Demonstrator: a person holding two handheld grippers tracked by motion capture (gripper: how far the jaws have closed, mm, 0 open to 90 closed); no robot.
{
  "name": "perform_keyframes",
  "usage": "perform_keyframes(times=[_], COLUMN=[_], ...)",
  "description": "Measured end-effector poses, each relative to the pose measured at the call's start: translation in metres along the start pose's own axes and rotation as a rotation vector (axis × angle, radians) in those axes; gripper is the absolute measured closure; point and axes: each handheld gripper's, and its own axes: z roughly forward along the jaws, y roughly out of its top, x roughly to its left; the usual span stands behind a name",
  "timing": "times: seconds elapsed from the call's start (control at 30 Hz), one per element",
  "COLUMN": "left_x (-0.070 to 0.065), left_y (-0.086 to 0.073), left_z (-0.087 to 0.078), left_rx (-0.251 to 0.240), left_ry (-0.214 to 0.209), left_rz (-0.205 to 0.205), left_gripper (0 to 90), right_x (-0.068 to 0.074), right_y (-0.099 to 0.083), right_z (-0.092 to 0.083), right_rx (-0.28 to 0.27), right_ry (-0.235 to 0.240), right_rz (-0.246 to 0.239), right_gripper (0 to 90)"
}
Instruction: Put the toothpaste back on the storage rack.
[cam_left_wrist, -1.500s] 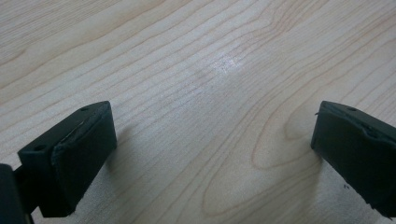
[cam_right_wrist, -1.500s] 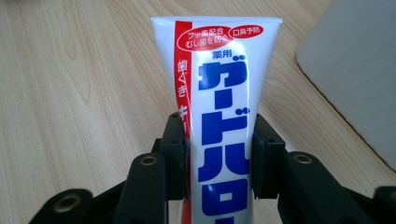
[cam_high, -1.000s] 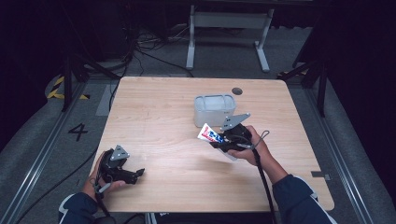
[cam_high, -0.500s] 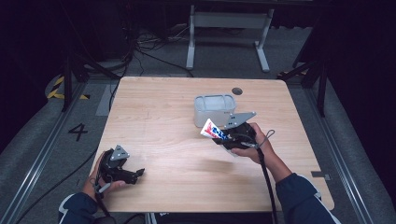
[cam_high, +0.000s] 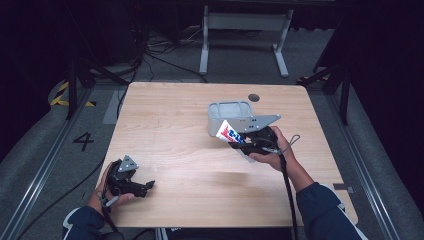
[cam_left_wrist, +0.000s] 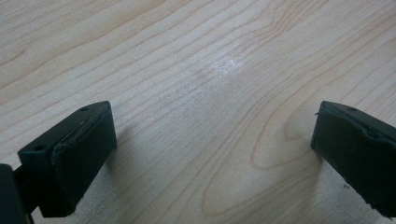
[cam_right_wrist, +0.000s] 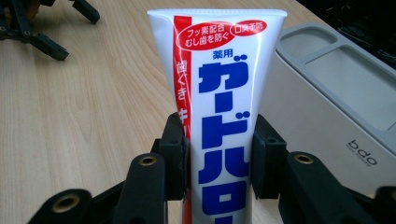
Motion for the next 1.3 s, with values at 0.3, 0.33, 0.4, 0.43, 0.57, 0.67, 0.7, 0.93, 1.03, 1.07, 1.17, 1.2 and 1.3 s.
perform_keyframes(times=[0.3,0.33,0.4,0.43,0.57,0.67,0.7,0.93,1.03,1.07,1.17,1.2,1.3], left_x=[0.000,0.000,0.000,0.000,0.000,0.000,0.000,0.000,0.000,0.000,0.000,0.000,0.000], left_y=[0.000,0.000,0.000,0.000,0.000,0.000,0.000,0.000,0.000,0.000,0.000,0.000,0.000], left_z=[0.000,0.000,0.000,0.000,0.000,0.000,0.000,0.000,0.000,0.000,0.000,0.000,0.000], left_rx=[-0.005,-0.004,-0.004,-0.005,-0.005,-0.003,0.000,-0.002,-0.003,-0.005,-0.005,-0.005,-0.005], left_ry=[0.003,0.002,0.002,0.003,0.003,0.002,0.000,0.001,0.001,0.003,0.003,0.003,0.003], left_rz=[-0.001,-0.001,-0.001,-0.001,0.000,0.000,0.000,0.000,-0.001,-0.001,-0.001,-0.001,-0.001], left_gripper=[0.5,0.5,0.5,0.5,0.5,0.5,0.5,0.5,0.5,0.5,0.5,0.5,0.5], right_x=[-0.005,-0.006,-0.007,-0.008,-0.010,-0.012,-0.013,-0.020,-0.022,-0.023,-0.024,-0.024,-0.027], right_y=[0.006,0.006,0.008,0.008,0.011,0.012,0.013,0.016,0.017,0.017,0.019,0.019,0.020], right_z=[0.001,0.001,0.001,0.000,-0.001,-0.002,-0.002,-0.003,-0.004,-0.004,-0.005,-0.005,-0.008], right_rx=[-0.012,-0.014,-0.022,-0.026,-0.040,-0.050,-0.053,-0.066,-0.077,-0.079,-0.080,-0.080,-0.096], right_ry=[-0.006,-0.008,-0.006,-0.009,-0.013,-0.020,-0.021,-0.026,-0.030,-0.029,-0.033,-0.033,-0.036], right_rz=[0.006,0.010,0.016,0.017,0.022,0.025,0.028,0.044,0.043,0.044,0.045,0.045,0.049], right_gripper=[64.3,64.3,64.2,64.2,64.2,64.2,64.2,64.2,64.3,64.3,64.3,64.3,64.3])
